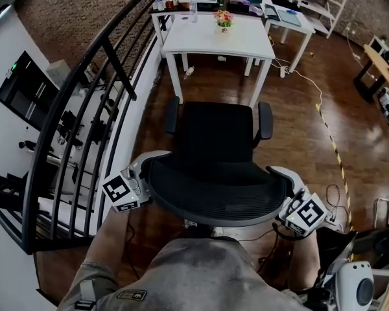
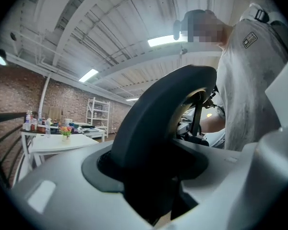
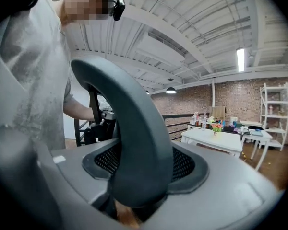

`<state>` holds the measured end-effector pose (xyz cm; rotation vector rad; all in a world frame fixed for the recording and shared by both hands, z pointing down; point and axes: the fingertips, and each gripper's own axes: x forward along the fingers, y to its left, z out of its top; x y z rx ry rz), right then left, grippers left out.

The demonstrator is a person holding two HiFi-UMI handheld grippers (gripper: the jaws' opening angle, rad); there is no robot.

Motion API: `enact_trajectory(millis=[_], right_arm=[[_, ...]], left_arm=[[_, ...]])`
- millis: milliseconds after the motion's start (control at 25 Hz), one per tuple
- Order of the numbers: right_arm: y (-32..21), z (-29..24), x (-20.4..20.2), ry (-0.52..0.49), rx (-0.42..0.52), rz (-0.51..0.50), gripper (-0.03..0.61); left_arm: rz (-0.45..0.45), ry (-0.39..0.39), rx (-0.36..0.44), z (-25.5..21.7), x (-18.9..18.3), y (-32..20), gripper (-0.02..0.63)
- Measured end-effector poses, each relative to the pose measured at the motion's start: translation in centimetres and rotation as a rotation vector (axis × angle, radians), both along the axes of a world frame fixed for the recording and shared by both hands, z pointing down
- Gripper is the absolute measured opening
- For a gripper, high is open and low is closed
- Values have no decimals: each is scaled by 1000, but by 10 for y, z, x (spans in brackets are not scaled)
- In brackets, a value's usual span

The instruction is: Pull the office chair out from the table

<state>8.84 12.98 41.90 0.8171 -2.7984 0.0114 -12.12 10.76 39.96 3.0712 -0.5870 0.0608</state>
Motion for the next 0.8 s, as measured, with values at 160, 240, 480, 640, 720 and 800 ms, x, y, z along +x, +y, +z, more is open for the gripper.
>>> enact_trajectory(millis=[160,240,480,640,720,800], right_arm=[[9,3,20,-46,-24,47,308],[15,5,28,-43,-29,57,308],[32,33,59,47,-75,69,311],[54,50,51,56,-134,64,274],[65,53,39,45,-152,58,254],[80,56,19,35,-170,35,207]], left_arm=[[-161,12,-6,7,-25,5,284],[-226,14,-14,10,-35,11,286],[-355,3,-61,37,-53,41,291],[-284,1,-166,68,-38,77,186],[-214,5,-194,76,-22,93,121],[-143,5,-205,80,-6,110,62]])
